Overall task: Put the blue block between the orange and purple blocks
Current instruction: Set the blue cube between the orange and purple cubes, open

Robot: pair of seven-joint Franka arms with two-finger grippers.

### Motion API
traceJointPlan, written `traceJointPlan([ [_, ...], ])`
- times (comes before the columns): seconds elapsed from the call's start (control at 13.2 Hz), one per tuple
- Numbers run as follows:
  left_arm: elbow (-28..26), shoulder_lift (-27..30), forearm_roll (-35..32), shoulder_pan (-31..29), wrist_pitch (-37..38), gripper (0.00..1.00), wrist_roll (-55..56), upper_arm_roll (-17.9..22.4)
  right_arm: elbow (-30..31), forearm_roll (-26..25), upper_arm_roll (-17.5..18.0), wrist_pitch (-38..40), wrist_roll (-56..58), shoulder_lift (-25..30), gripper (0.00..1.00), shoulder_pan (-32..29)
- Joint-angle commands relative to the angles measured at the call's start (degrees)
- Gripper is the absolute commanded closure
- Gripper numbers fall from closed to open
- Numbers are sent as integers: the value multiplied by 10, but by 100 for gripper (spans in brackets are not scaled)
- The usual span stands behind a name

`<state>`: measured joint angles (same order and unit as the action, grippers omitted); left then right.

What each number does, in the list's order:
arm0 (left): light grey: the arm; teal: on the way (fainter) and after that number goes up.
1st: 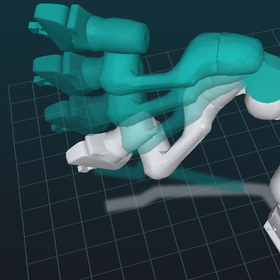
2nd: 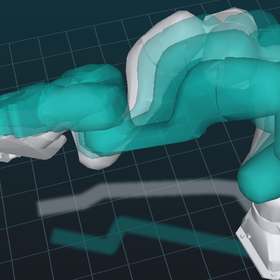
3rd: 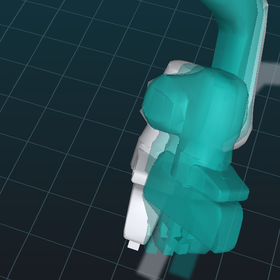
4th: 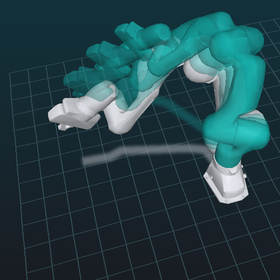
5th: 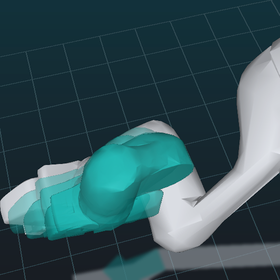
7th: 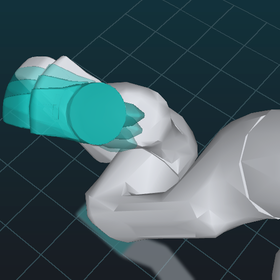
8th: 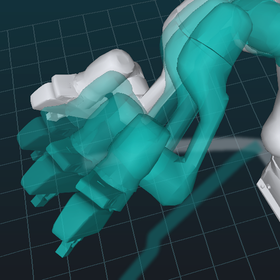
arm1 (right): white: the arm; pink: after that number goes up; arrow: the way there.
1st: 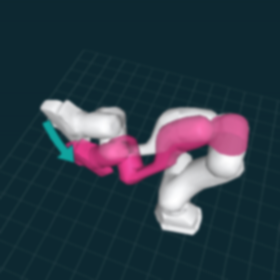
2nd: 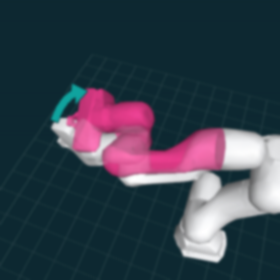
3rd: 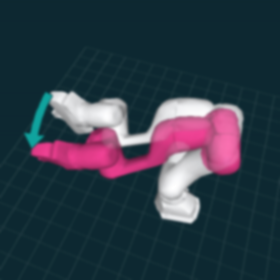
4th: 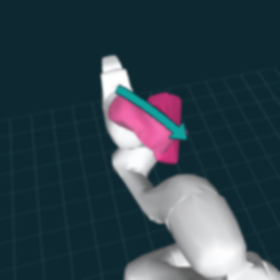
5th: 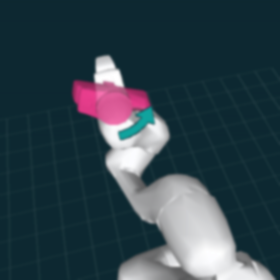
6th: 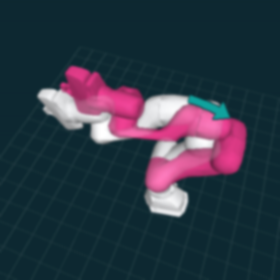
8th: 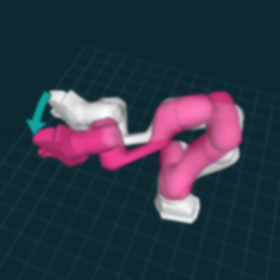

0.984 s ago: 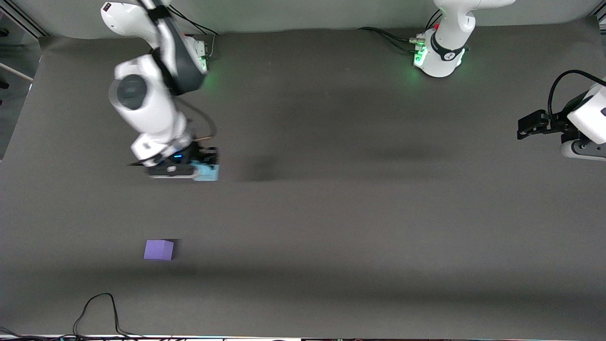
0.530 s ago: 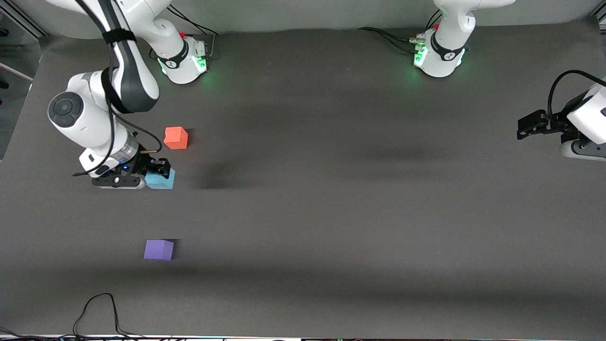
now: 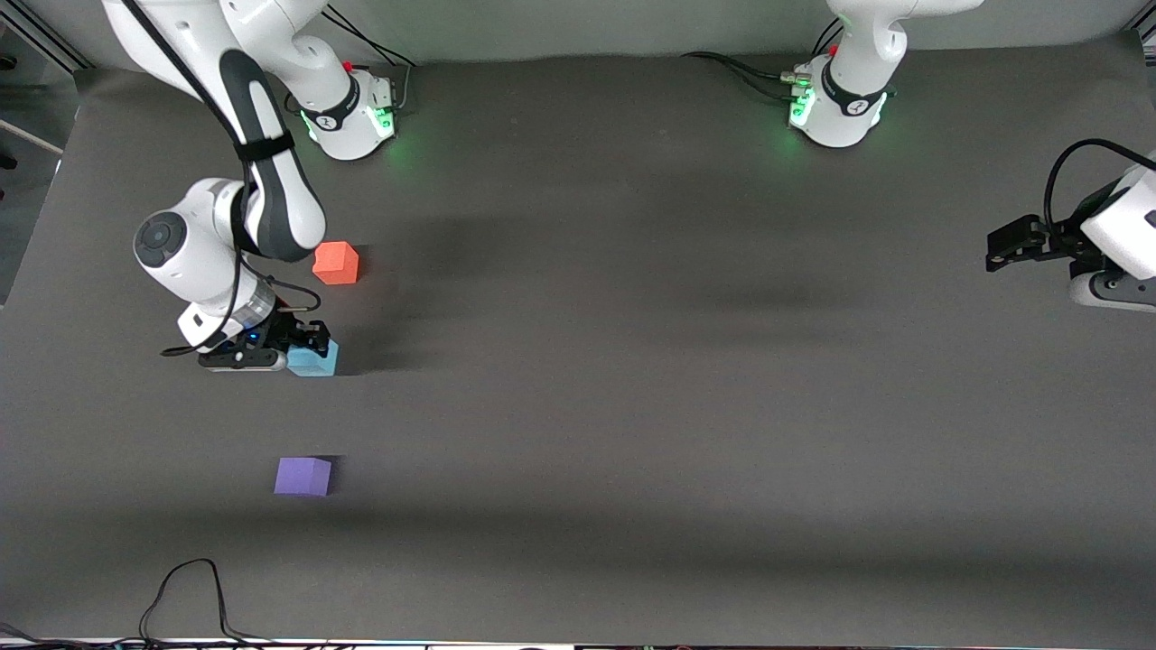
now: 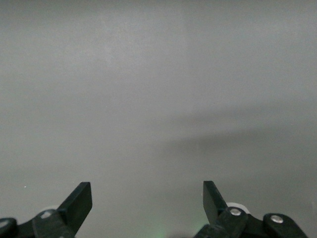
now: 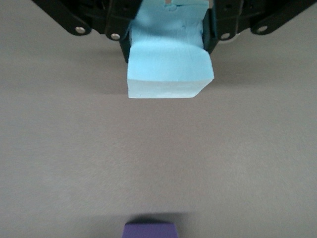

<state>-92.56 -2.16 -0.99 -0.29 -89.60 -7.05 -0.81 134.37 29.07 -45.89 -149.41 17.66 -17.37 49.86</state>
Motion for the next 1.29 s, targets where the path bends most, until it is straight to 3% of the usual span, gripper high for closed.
traceJointPlan([
  [0.0, 0, 1, -1, 7, -4, 0, -8, 6, -12, 91, 1, -10, 94, -45, 46, 2],
  [0.76, -1, 1, -1, 11, -2, 0, -1, 6, -19, 116, 2, -11, 98, -68, 38, 3],
  [0.91, -1, 1, -1, 11, -2, 0, -1, 6, -21, 116, 3, -11, 98, -72, 29, 3],
  [1.06, -1, 1, -1, 11, -2, 0, 0, 6, -22, 121, 3, -10, 91, -72, 0, 4],
  [1.21, -1, 1, -1, 11, -3, 0, 0, 6, -24, 128, 3, -7, 91, -66, 0, 5],
])
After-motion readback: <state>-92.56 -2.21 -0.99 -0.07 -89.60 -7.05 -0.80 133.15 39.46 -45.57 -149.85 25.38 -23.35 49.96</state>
